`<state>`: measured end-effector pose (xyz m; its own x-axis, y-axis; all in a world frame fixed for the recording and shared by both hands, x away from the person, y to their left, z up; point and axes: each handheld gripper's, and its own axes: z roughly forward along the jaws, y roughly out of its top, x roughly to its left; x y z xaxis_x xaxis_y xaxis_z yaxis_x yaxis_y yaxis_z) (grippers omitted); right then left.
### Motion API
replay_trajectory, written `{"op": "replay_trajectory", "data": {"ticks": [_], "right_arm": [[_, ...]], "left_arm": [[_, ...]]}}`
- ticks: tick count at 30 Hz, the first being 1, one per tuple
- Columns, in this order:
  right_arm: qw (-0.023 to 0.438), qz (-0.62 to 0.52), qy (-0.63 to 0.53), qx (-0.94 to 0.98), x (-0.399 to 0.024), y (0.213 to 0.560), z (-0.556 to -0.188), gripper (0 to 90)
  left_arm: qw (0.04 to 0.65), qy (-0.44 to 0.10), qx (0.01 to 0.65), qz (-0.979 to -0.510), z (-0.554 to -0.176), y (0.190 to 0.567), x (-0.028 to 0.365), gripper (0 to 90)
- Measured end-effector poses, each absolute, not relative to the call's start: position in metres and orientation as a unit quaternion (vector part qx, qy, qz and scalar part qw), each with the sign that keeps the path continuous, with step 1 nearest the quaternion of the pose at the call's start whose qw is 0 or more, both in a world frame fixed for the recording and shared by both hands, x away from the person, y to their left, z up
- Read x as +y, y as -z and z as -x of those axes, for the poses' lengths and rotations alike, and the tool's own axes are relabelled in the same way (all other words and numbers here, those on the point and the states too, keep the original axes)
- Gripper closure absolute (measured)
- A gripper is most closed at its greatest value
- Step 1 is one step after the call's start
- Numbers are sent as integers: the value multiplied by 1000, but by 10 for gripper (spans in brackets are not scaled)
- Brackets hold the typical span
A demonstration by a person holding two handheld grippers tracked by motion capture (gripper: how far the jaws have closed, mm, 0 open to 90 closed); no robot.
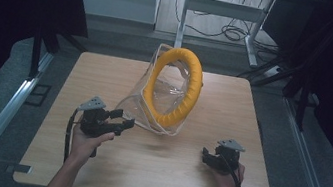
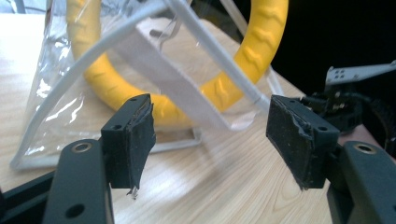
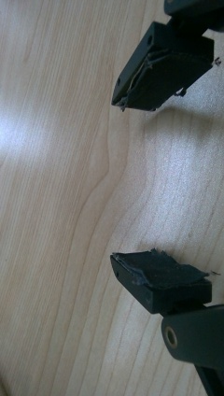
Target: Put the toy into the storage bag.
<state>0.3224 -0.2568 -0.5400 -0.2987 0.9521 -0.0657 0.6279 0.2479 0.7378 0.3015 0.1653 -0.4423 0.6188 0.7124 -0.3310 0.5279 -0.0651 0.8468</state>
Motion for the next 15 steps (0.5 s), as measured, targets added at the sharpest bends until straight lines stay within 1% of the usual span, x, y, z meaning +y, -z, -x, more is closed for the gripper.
{"op": "replay_trajectory", "data": {"ticks": [6, 8, 15], "right_arm": [[263, -530, -308, 745, -257, 540, -322, 202], [265, -529, -308, 745, -256, 540, -322, 202], [264, -529, -308, 745, -256, 540, -322, 202]], "left_arm": [[520, -97, 430, -732, -295, 447, 169, 321], [529, -103, 437, -720, -295, 447, 171, 330], [531, -95, 438, -719, -298, 448, 173, 323]]}}
